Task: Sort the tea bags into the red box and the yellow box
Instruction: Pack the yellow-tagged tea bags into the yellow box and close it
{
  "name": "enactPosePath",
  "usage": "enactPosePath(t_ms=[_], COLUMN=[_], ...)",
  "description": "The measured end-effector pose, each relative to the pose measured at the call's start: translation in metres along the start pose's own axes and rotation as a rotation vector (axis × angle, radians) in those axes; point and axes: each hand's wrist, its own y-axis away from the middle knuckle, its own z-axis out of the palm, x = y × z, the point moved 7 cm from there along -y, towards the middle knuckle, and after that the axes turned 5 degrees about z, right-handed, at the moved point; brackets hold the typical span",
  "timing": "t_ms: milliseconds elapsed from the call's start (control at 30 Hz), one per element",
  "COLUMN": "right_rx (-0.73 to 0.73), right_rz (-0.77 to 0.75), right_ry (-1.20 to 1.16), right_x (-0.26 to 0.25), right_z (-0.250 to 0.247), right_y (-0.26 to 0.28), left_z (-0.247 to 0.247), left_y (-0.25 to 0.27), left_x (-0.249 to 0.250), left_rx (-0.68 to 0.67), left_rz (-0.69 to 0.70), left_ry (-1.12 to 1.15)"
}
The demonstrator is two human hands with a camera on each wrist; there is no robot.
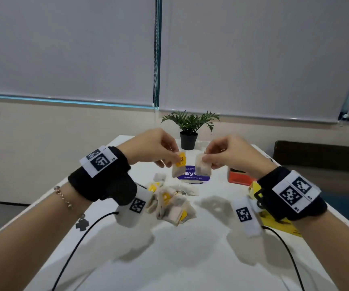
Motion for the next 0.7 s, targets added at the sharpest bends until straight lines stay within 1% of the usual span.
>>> enactPosePath(t_ms=[133,233,333,433,533,600,700], right_rx=[0.173,0.242,0.268,0.319,0.302,0.237,0.118], right_rz=[-0.031,-0.032,-0.068,-0.114,-0.131,-0.111,-0.042], right_ry=[-0.088,-0.117,-0.092,-0.060,-0.090,-0.172,-0.321], right_x=[-0.008,-0.009,-0.012,-0.012,-0.013,-0.011,-0.008], right_z=[-0.013,-0.014,-0.009,-0.006,0.001,0.005,0.012], right_y=[-0.010,-0.013,-0.013,-0.013,-0.013,-0.016,-0.021], left_z=[-0.002,0.001,0.007,0.011,0.013,0.011,0.007], left_y=[-0.024,-0.036,-0.043,-0.046,-0.044,-0.042,-0.039], left_x=[0.003,0.004,0.003,0.003,0.002,0.002,0.002], left_rx=[0.118,0.171,0.193,0.169,0.131,0.114,0.118], left_rz=[-0.042,-0.048,-0.055,-0.057,-0.055,-0.050,-0.040], left_ry=[0.063,0.097,0.075,0.101,0.171,0.199,0.241])
